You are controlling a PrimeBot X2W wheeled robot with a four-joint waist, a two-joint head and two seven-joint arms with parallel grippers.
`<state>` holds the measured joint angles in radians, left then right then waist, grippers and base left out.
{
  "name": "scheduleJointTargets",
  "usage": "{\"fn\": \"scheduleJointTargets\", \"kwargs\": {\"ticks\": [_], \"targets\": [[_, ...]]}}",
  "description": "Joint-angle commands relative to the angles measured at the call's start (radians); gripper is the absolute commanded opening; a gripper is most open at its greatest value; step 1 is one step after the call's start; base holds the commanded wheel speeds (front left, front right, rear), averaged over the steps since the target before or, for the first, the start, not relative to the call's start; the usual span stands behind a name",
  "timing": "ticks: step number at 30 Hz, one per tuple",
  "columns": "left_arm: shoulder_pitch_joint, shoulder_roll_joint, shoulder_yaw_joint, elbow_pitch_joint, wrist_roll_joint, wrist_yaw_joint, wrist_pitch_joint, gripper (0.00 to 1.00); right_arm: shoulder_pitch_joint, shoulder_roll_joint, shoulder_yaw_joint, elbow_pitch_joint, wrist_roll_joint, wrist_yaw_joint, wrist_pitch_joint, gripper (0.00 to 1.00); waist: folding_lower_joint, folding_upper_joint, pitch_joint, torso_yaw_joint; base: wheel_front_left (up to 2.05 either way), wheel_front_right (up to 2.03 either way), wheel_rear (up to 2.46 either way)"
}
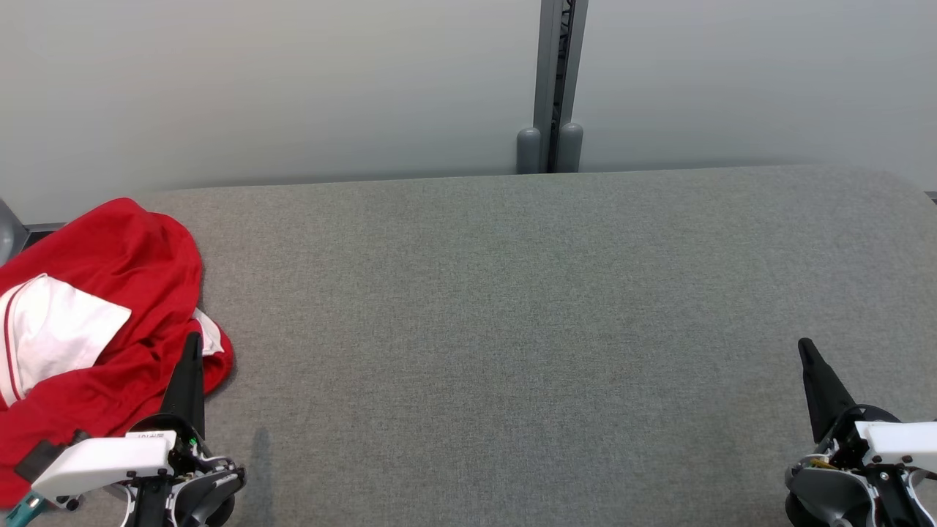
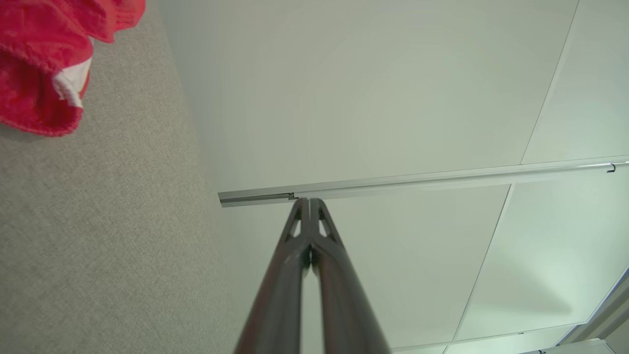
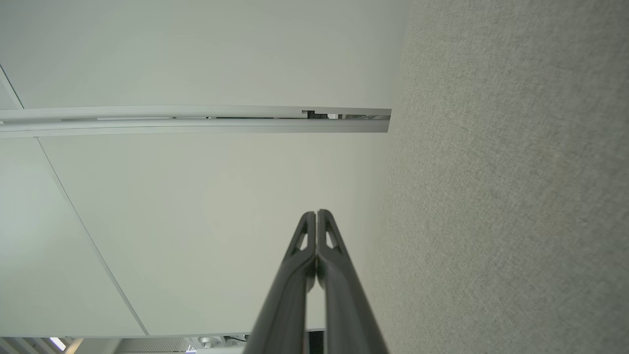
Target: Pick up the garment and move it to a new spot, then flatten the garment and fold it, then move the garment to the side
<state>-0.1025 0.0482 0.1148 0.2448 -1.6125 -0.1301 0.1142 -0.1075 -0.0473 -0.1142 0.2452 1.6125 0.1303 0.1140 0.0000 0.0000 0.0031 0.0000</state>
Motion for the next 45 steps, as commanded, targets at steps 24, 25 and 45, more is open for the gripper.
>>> {"fn": "scheduleJointTargets", "kwargs": {"ticks": [24, 25, 45], "targets": [[-0.014, 0.003, 0.002, 0.000, -0.001, -0.003, 0.002, 0.00, -0.004, -0.005, 0.000, 0.002, 0.000, 0.001, 0.001, 0.00, 0.0000, 0.0000, 0.000, 0.000, 0.00, 0.00, 0.00], [-0.014, 0.003, 0.002, 0.000, -0.001, -0.003, 0.002, 0.00, -0.004, -0.005, 0.000, 0.002, 0.000, 0.001, 0.001, 0.00, 0.0000, 0.0000, 0.000, 0.000, 0.00, 0.00, 0.00], [-0.014, 0.003, 0.002, 0.000, -0.001, -0.003, 0.002, 0.00, -0.004, -0.005, 0.000, 0.002, 0.000, 0.001, 0.001, 0.00, 0.0000, 0.0000, 0.000, 0.000, 0.00, 0.00, 0.00]]}}
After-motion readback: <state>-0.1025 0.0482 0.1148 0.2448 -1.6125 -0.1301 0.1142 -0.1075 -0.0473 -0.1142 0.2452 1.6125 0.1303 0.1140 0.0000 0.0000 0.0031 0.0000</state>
